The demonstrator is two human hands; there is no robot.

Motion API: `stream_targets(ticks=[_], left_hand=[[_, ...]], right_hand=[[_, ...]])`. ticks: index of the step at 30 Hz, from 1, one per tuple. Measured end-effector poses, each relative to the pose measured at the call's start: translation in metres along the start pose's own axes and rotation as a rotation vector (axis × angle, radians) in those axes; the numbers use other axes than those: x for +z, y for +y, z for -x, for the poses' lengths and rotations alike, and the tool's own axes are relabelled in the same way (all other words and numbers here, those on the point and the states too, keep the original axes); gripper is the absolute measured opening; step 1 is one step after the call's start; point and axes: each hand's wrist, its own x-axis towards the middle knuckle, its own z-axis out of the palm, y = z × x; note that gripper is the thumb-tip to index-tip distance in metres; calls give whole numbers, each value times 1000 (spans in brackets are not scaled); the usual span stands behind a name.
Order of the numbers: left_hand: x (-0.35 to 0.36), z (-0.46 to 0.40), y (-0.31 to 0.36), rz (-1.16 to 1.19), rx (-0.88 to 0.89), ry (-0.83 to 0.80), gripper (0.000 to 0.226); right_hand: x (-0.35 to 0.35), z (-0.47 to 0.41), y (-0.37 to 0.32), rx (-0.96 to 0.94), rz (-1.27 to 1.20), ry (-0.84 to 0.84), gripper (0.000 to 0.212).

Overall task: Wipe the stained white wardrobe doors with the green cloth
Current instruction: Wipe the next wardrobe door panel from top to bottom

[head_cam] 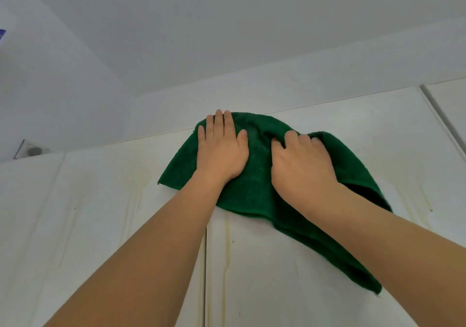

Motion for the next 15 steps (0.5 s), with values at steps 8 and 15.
stream_targets(ticks=[8,15], left_hand=[[-8,52,-26,-48,112,-112,70],[1,3,-4,65,-109,56,71]], right_hand=[[-5,-10,-1,198,-326,-140,44],[-7,-30,53,7,-344,-219,85]])
